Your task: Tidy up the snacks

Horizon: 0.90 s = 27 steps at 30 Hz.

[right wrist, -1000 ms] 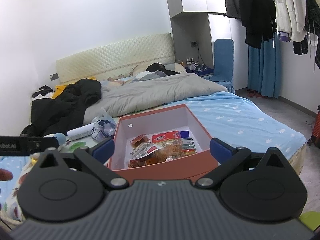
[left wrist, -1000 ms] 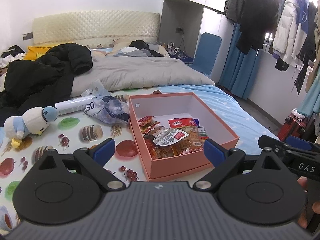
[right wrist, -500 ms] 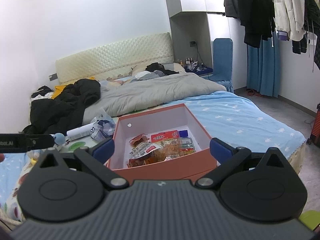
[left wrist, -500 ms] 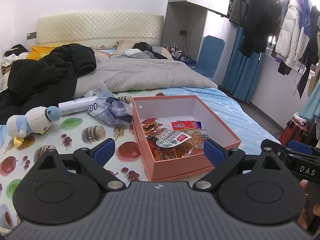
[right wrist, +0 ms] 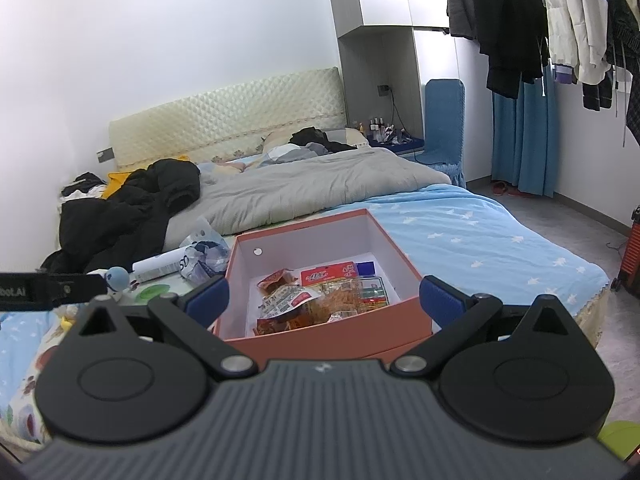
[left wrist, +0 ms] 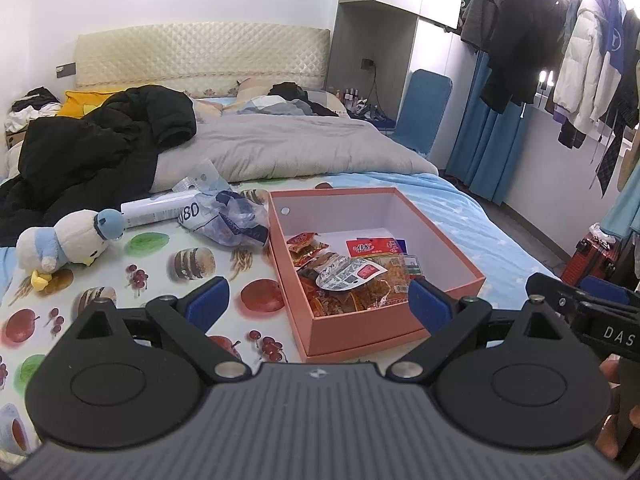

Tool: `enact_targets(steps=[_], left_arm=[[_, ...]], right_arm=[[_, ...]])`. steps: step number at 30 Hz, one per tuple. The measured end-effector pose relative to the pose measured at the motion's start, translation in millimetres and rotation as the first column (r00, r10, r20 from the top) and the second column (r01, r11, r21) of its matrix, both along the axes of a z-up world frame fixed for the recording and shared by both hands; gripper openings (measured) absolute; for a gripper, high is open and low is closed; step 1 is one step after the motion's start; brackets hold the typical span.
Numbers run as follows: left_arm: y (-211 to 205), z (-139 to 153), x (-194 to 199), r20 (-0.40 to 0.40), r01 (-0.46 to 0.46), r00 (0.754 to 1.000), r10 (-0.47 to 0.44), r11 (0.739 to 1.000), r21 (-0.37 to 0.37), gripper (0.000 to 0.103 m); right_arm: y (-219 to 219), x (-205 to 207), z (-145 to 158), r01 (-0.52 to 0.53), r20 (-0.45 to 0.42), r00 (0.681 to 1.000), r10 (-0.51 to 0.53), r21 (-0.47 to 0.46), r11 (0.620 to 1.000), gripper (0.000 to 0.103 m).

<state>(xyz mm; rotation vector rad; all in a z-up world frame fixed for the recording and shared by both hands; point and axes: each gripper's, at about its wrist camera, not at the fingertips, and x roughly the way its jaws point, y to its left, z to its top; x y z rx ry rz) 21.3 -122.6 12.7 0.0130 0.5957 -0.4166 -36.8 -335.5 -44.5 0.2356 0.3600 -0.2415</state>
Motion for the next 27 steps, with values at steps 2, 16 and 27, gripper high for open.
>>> enact_targets(steps=[2, 16, 27], left_arm=[[1.7, -1.4, -0.2, -0.002, 0.001, 1.0, -0.001, 1.0, 0.0, 0.098], [2.3, -2.5, -1.1, -0.001, 0.003, 1.0, -0.003, 1.0, 0.0, 0.1], [3.0, -2.9, -1.7, -0.001, 0.004, 1.0, -0.004, 1.0, -0.002, 0.101]], right_arm=[[1.1, -0.2, 0.0, -0.001, -0.001, 1.0, 0.001, -0.001, 1.0, 0.103], [3.1, -1.0, 0.4, 0.007, 0.005, 1.0, -0.007, 0.002, 1.0, 0.103], [4.3, -1.9, -0.1, 0.008, 0.008, 1.0, -0.009, 0.006, 1.0, 0.103]])
